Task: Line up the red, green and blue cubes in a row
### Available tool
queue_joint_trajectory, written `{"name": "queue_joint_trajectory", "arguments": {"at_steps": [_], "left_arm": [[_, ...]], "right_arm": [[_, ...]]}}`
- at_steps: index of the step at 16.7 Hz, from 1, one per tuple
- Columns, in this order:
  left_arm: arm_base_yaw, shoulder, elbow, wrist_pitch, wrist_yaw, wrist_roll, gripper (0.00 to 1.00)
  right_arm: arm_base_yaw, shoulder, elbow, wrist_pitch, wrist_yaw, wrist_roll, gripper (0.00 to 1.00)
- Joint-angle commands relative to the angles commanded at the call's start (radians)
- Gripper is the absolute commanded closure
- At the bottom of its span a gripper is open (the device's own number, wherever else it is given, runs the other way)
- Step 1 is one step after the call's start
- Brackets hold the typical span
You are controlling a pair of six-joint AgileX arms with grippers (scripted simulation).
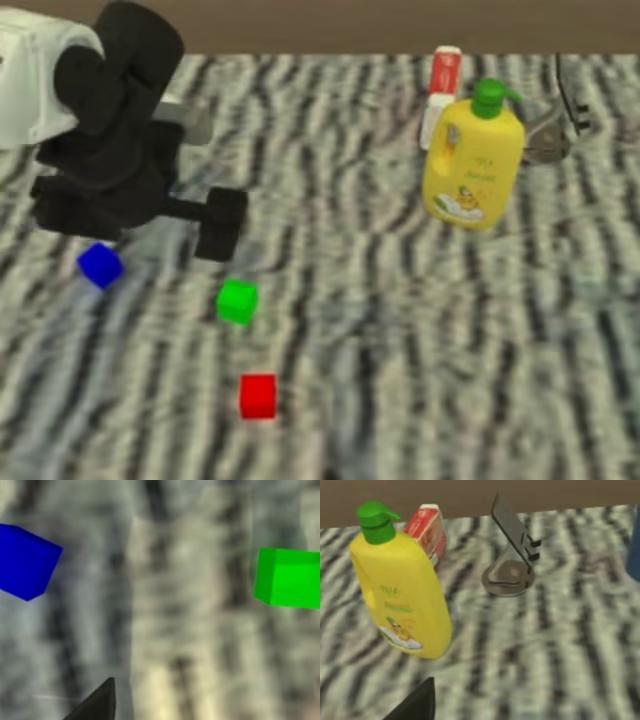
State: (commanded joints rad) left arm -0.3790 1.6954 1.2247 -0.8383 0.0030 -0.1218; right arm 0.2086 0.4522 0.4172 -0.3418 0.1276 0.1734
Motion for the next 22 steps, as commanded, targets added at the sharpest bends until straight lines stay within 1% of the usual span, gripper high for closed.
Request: {"name": "queue_joint_trajectory", "arguments": {"at_steps": [5,7,9,16,18,22], "left_arm": [[-0.068,0.290,0.235,-0.138,0.000,-0.022,0.00],[-0.086,0.363,0.297,-0.170,0.000,-0.028,0.00],[-0.096,0.403,0.334,-0.189,-0.001,-0.032,0.00],[-0.095,0.418,0.345,-0.191,-0.001,-0.033,0.00],[-0.096,0.434,0.326,-0.155,-0.001,-0.031,0.00],[-0.096,0.499,0.252,-0.014,0.000,-0.030,0.00]], "right_arm": [[-0.138,-0.302,-0.299,0.226,-0.079,-0.127,0.00],[-0.173,-0.386,-0.368,0.291,-0.106,-0.155,0.00],[-0.194,-0.440,-0.408,0.332,-0.123,-0.170,0.00],[-0.199,-0.452,-0.417,0.342,-0.128,-0.173,0.00],[-0.199,-0.452,-0.417,0.342,-0.128,-0.173,0.00],[-0.199,-0.452,-0.417,0.342,-0.128,-0.173,0.00]]}}
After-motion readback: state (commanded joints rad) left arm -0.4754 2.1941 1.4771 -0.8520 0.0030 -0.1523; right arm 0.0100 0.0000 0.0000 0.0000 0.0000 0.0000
